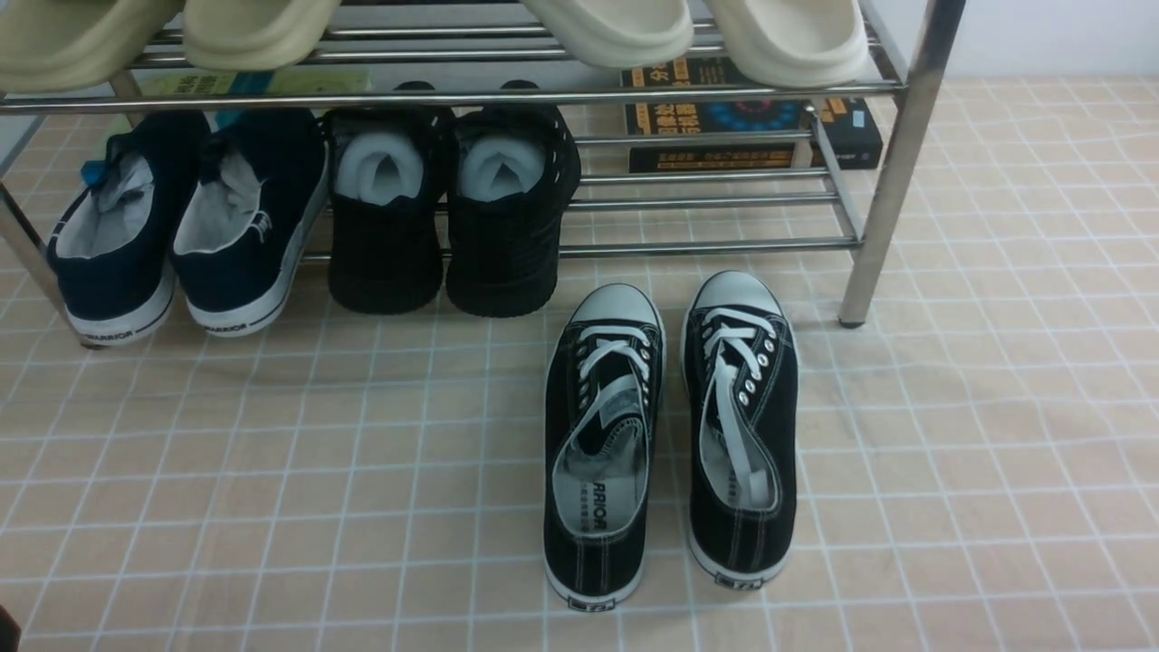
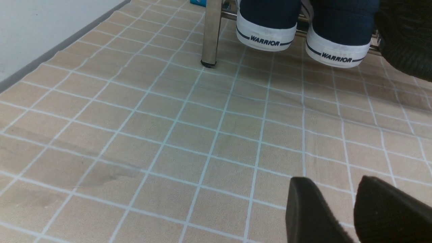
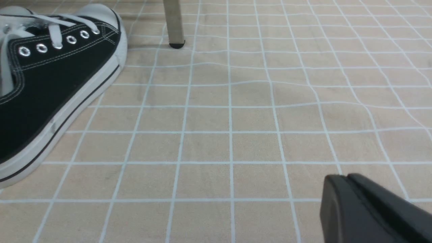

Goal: Take the shoes off the shelf from the light coffee tablecloth by hand.

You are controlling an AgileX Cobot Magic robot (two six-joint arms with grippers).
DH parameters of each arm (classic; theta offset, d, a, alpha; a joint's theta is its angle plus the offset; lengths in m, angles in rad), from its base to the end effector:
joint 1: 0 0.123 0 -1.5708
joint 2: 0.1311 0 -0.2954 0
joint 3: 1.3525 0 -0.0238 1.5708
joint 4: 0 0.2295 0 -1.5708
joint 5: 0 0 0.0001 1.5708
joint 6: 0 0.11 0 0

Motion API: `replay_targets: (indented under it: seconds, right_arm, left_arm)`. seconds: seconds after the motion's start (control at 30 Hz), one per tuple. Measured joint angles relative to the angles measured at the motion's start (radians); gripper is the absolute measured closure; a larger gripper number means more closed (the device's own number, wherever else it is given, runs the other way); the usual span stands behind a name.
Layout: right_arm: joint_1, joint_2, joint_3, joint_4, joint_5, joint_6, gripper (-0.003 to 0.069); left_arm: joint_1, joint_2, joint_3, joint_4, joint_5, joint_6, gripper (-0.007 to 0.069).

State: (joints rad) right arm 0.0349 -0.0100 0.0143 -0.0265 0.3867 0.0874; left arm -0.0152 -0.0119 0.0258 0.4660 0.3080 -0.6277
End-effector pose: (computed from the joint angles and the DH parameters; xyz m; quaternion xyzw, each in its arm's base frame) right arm 0.0385 0.0002 0.1684 0.0142 0.8058 0.0249 0.5915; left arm 0.0408 0.0144 0.1765 -0.1069 0.7673 -0.0090 0.6323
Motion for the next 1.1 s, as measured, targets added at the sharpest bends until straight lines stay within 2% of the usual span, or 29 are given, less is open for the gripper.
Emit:
replay_targets:
  seconds: [0.43, 1.1]
  right_arm:
    - [-0.003, 0.000, 0.000, 0.000, 0.003, 0.000, 0.0613]
    - [-0.003, 0.000, 0.000, -0.001, 0.003, 0.000, 0.0580]
  left_arm:
    - [0.000, 0.000, -0.002, 0.001, 0.086, 0.000, 0.0382]
    - [0.000, 0.000, -0.002, 0.003, 0.086, 0.000, 0.0382]
